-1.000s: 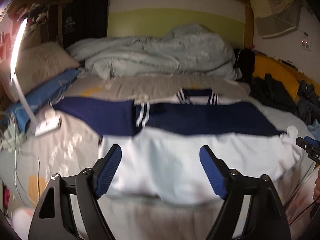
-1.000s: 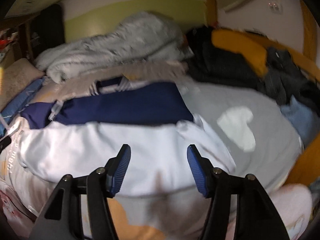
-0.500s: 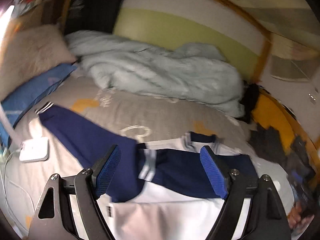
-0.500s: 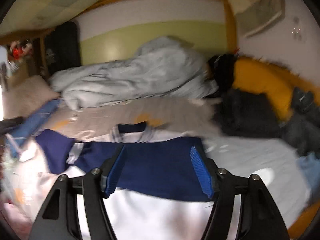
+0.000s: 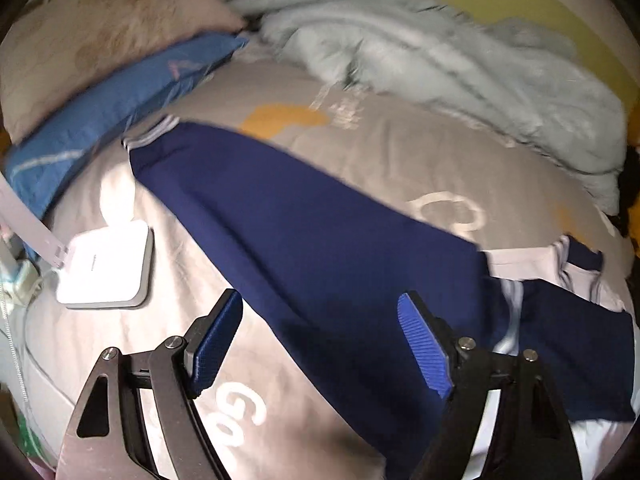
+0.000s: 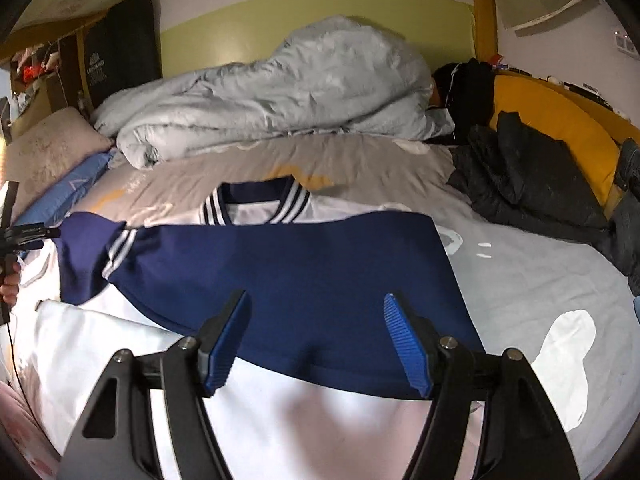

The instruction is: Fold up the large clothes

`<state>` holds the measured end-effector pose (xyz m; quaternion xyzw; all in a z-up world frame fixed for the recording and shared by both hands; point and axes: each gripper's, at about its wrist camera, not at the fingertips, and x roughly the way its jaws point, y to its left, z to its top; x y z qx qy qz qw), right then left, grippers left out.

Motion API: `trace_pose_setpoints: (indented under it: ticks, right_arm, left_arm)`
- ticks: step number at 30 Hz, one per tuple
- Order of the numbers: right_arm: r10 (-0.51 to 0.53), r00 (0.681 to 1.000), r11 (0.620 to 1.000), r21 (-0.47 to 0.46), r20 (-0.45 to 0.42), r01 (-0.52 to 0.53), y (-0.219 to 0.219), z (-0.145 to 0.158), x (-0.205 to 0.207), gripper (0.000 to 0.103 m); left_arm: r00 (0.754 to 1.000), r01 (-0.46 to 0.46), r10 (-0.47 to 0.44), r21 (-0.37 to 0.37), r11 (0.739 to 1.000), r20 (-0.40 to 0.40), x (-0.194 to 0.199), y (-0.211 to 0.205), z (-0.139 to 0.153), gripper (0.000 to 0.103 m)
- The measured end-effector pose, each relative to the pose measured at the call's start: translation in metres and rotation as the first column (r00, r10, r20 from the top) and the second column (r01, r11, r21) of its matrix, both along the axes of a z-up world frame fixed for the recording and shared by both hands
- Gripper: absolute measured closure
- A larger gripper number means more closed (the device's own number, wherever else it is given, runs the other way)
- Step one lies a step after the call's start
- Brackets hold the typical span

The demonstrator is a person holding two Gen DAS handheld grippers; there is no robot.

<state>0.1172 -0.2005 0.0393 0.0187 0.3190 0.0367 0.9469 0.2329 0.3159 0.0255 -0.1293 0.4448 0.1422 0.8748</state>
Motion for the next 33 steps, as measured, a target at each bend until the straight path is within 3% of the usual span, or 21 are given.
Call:
trace_pose_setpoints:
  ticks: [4,6,8,10,12,15,17,20,24,28,30,32,33]
  right_arm:
    - [0.003,1.000,1.000,-0.005,-0.031,-0.003,-0.004,-0.013,0.006,0.036]
    - [0.008,0.999,1.000,0.000,-0.049,-0.008,-0.005,-0.018,0.011,0.036]
    - [0.015,0.998,1.000,0.010,-0.060,-0.014,-0.004,-0.021,0.014,0.036]
    - [0.015,0.998,1.000,-0.004,-0.056,-0.016,-0.003,-0.021,0.013,0.036]
    - [0.012,0.999,1.000,-0.013,-0.051,-0.013,-0.003,-0.020,0.012,0.036]
    - [0.005,0.999,1.000,-0.017,-0.047,-0.005,-0.006,-0.020,0.009,0.036]
    - [0.001,0.999,1.000,0.005,-0.054,0.000,-0.010,-0.019,0.008,0.036]
    - [0.001,0.998,1.000,0.029,-0.061,0.001,-0.013,-0.017,0.007,0.036]
    - [0.003,0.999,1.000,0.027,-0.047,-0.002,-0.012,-0.012,0.004,0.037]
    - [0.006,0.999,1.000,0.022,-0.047,-0.005,-0.011,-0.012,0.001,0.037]
    - [0.010,0.998,1.000,0.025,-0.056,-0.009,-0.012,-0.013,-0.001,0.036]
    - [0.004,0.998,1.000,0.017,-0.058,-0.003,-0.013,-0.014,-0.003,0.036]
    - [0.000,0.998,1.000,0.012,-0.057,0.001,-0.014,-0.015,-0.003,0.036]
  left_arm:
    - [0.998,-0.043,0.042,-0.031,0.999,-0.038,0.010,0.023,-0.025,0.039]
    - [0.996,-0.054,0.048,-0.088,0.995,-0.070,0.011,0.032,-0.038,0.057]
    - [0.994,-0.062,0.050,-0.125,0.990,-0.094,0.010,0.036,-0.047,0.094]
    - [0.996,-0.065,0.058,-0.122,0.990,-0.062,0.006,0.038,-0.042,0.100]
    - [0.998,-0.058,0.060,-0.128,0.990,0.016,-0.003,0.031,-0.024,0.100]
    - [0.991,-0.001,0.011,-0.080,0.997,0.133,-0.019,0.007,0.008,0.101]
    - [0.974,0.080,-0.064,-0.068,0.994,0.216,-0.033,-0.019,0.029,0.101]
    - [0.928,0.234,-0.215,-0.026,0.972,0.304,-0.055,-0.071,0.051,0.101]
    - [0.886,0.358,-0.337,-0.007,0.934,0.318,-0.073,-0.138,0.049,0.101]
    - [0.877,0.426,-0.422,0.037,0.904,0.228,-0.068,-0.183,0.017,0.098]
    - [0.878,0.444,-0.442,0.036,0.895,0.185,-0.064,-0.190,0.008,0.084]
    - [0.873,0.452,-0.448,0.026,0.892,0.191,-0.071,-0.191,0.008,0.057]
    - [0.871,0.445,-0.442,0.036,0.895,0.214,-0.077,-0.189,0.013,0.056]
